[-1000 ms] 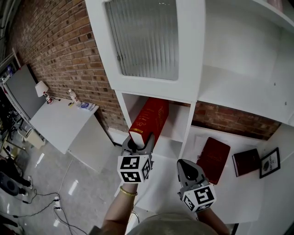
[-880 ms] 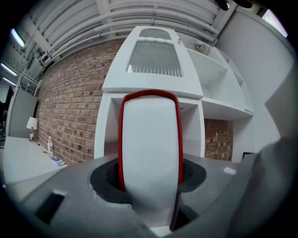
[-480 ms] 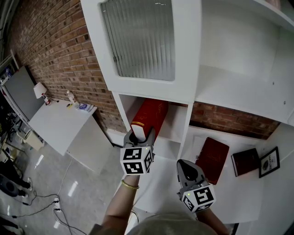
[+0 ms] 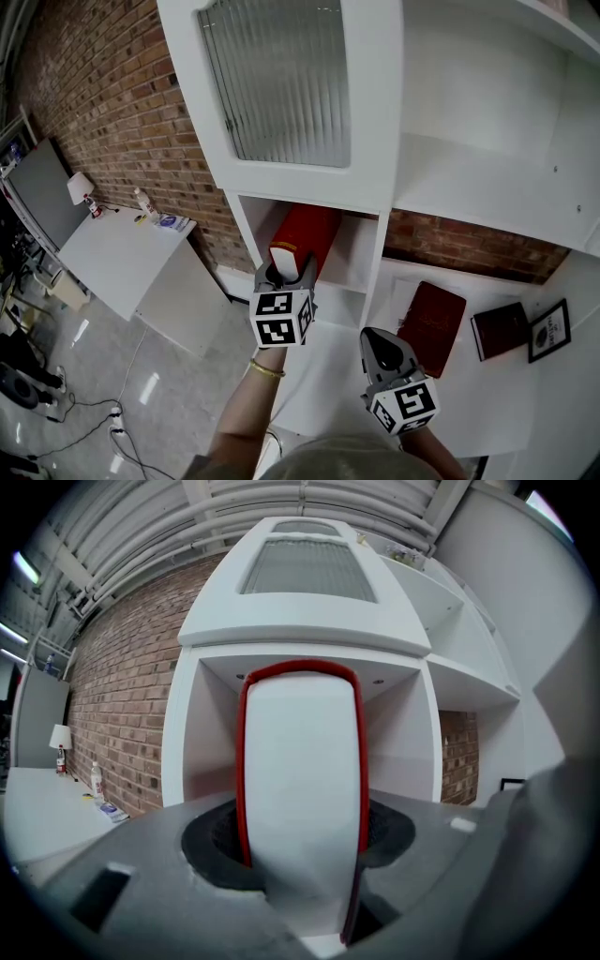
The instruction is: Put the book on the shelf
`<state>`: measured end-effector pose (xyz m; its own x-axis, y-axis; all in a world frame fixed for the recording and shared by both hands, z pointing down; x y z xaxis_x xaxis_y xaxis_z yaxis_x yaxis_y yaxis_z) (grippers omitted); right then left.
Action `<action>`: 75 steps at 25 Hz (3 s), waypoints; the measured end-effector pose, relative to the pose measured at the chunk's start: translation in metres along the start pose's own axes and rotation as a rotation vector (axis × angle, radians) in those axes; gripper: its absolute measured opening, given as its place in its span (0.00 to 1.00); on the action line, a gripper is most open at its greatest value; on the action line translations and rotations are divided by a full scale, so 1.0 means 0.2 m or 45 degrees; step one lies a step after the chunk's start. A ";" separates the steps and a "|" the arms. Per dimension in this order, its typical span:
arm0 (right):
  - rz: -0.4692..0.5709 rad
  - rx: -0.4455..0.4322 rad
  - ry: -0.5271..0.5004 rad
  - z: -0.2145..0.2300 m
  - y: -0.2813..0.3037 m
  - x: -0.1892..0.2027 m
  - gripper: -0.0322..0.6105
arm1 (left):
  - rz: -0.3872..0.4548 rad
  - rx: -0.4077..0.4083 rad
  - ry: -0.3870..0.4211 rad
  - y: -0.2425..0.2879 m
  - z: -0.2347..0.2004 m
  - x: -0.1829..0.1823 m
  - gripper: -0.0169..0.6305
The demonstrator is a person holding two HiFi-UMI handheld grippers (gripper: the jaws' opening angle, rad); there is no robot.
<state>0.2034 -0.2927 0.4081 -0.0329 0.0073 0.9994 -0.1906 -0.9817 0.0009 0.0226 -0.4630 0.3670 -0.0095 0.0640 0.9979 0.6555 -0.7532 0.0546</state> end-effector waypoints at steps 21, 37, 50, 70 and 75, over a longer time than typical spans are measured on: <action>-0.003 0.018 -0.004 0.03 -0.01 0.01 0.06 | -0.045 0.004 0.012 0.15 -0.04 0.01 0.39; -0.012 -0.009 -0.010 -0.09 -0.07 0.01 0.06 | 0.000 0.026 0.034 0.01 -0.02 -0.04 0.46; -0.011 -0.016 -0.005 -0.24 -0.21 0.00 0.06 | 0.029 0.042 0.027 -0.25 0.06 -0.06 0.46; 0.004 -0.006 -0.018 -0.45 -0.38 -0.02 0.06 | 0.084 0.051 0.007 -0.67 0.19 -0.08 0.26; 0.006 0.013 -0.015 -0.50 -0.43 -0.03 0.06 | 0.091 0.056 -0.014 -0.77 0.22 -0.07 0.20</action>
<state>0.1216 -0.1899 0.3988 -0.0219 0.0005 0.9998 -0.1804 -0.9836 -0.0035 -0.0463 -0.3189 0.3435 0.0466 0.0188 0.9987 0.6869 -0.7266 -0.0184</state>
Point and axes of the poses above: the fingertips, and each gripper's own axes: y forward along the fingers, z to its right, x out of its underside, the point moved 9 cm from there along -y, backward along the fingers, and after that the axes turned 15 degrees about x, right-handed, at the moved point
